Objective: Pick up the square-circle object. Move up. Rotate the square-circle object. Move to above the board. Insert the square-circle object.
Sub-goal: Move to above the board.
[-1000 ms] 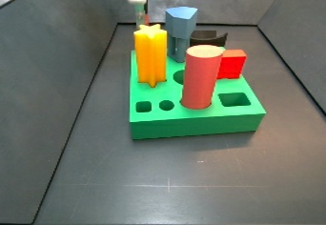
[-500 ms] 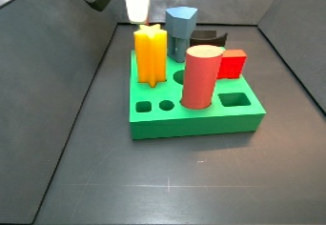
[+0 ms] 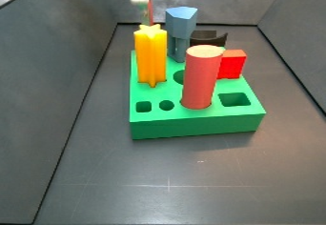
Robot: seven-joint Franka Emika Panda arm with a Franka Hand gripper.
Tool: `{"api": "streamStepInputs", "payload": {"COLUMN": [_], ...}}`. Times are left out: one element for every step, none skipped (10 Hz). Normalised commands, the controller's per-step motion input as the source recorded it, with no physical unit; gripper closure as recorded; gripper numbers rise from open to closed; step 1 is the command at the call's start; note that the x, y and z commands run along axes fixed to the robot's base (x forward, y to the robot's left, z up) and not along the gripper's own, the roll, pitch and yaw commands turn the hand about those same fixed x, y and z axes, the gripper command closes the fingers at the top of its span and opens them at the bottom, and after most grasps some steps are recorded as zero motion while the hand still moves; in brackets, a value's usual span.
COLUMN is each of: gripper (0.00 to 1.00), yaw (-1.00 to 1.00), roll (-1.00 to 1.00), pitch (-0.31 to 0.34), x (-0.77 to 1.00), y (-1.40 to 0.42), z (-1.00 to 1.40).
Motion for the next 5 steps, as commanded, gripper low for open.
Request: {"api": "streamStepInputs", "payload": {"gripper": [1.00,1.00,1.00,1.00,1.00], "yaw": [0.02,0.02,0.02,0.01,0.01], "roll": [-0.11,-0.12,-0.13,-0.13,-0.14], "pitch": [-0.038,0.012,0.033,0.047,0.067], "x": [0.06,0.05,0.05,0.05,0.05], "y": [-0.02,-0.02,-0.02,-0.02,-0.02], "z": [1.00,1.00,1.00,1.00,1.00]}}
